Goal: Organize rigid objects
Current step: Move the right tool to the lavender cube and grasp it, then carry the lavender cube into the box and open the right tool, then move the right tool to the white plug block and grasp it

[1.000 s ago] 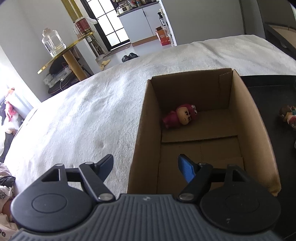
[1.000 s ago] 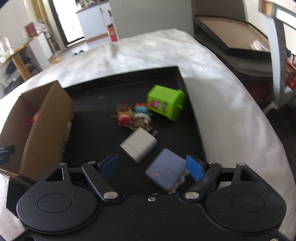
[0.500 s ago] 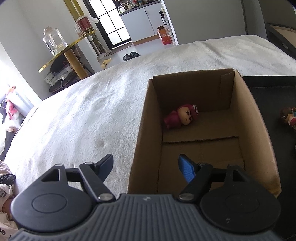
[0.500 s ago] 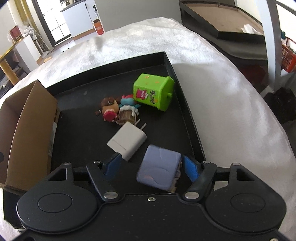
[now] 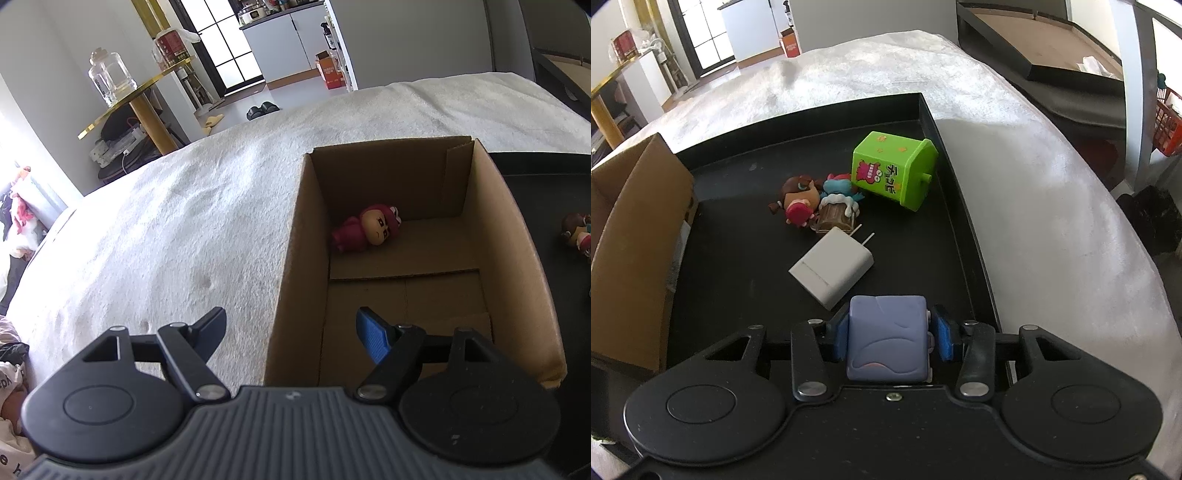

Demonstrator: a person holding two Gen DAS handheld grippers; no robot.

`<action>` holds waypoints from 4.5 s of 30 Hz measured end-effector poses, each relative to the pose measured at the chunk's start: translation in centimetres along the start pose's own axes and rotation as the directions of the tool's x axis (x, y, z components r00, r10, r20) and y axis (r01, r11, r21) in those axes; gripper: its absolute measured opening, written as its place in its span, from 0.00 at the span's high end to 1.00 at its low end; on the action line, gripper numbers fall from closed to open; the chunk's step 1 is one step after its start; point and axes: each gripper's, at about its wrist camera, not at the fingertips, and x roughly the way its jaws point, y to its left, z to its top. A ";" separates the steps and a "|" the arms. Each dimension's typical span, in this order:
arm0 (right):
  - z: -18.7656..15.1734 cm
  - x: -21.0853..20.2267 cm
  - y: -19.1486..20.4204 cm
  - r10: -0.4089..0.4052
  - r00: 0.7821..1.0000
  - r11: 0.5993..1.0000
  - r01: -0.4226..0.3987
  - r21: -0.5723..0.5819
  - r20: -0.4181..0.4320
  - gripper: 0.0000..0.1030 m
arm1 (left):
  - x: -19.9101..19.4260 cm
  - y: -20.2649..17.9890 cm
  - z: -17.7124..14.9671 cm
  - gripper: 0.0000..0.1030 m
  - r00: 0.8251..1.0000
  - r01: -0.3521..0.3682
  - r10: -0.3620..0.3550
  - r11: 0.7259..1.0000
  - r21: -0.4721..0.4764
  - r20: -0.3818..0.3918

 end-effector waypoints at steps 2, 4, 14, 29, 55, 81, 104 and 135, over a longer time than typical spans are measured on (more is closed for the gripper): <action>0.0 -0.5 0.3 0.006 1.000 1.000 -0.005 -0.010 0.016 0.58 | -0.1 0.1 0.0 0.26 1.000 0.004 -0.004 1.000 -0.005 0.004; 0.2 -1.0 0.9 -0.003 0.999 0.999 0.004 -0.035 0.038 0.58 | 0.0 0.4 -0.1 0.26 1.000 0.007 -0.007 1.000 -0.012 0.003; 2.1 -3.7 3.2 0.040 0.990 0.996 -0.029 -0.082 0.137 0.58 | -0.3 1.3 -0.5 0.26 0.999 0.039 -0.038 0.998 -0.055 0.017; 3.0 -6.0 7.2 0.147 0.962 0.979 -0.109 -0.170 0.231 0.58 | -0.3 2.6 -1.4 0.30 0.996 0.080 -0.075 0.991 -0.104 0.051; 4.1 -7.1 14.6 0.346 0.891 0.911 -0.244 -0.332 0.294 0.58 | -0.1 3.6 -2.1 0.88 0.983 0.168 -0.154 0.975 -0.145 0.103; 2.6 -5.0 17.9 0.355 0.899 0.862 -0.209 -0.462 0.256 0.52 | -0.1 3.4 -1.9 0.89 0.983 0.166 -0.152 0.977 -0.135 0.105; 1.7 -3.6 17.0 0.339 0.925 0.847 -0.220 -0.484 0.173 0.28 | -0.2 2.1 -1.3 0.88 0.991 0.115 -0.108 0.990 -0.087 0.079; 2.0 -3.4 6.3 0.238 0.952 0.956 -0.195 -0.221 0.191 0.25 | -1.1 -1.0 0.1 0.35 0.998 0.013 -0.013 1.000 0.002 0.066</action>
